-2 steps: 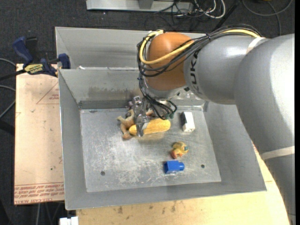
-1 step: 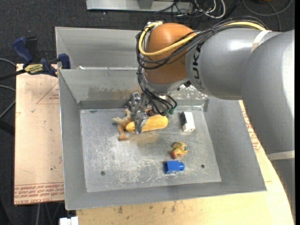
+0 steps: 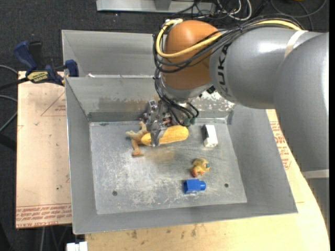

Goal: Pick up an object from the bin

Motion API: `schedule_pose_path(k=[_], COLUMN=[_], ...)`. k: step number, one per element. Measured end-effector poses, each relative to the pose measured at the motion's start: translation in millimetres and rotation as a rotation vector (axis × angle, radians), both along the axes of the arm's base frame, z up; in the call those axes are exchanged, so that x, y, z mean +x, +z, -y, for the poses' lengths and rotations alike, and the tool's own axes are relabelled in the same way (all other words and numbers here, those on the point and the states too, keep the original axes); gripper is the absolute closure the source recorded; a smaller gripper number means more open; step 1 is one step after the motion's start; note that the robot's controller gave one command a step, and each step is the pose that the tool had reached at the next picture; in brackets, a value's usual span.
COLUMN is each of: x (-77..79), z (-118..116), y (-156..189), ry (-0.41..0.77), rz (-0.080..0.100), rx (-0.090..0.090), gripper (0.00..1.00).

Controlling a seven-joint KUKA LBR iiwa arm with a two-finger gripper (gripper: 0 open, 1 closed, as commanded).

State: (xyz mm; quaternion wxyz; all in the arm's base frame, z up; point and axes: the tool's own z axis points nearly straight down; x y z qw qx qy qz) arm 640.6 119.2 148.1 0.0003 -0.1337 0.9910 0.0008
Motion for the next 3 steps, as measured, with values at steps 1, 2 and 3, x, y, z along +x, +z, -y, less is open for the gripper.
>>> schedule_pose_path(k=[1, 2, 3], x=[11.0, -2.5, 9.6], z=[24, 15, 31], y=[-11, -2, -6], ry=[0.157, 0.252, 0.189], rz=[0.018, -0.013, 0.018], rx=[0.000, -0.001, 0.001], gripper=[1.00, 1.00, 1.00])
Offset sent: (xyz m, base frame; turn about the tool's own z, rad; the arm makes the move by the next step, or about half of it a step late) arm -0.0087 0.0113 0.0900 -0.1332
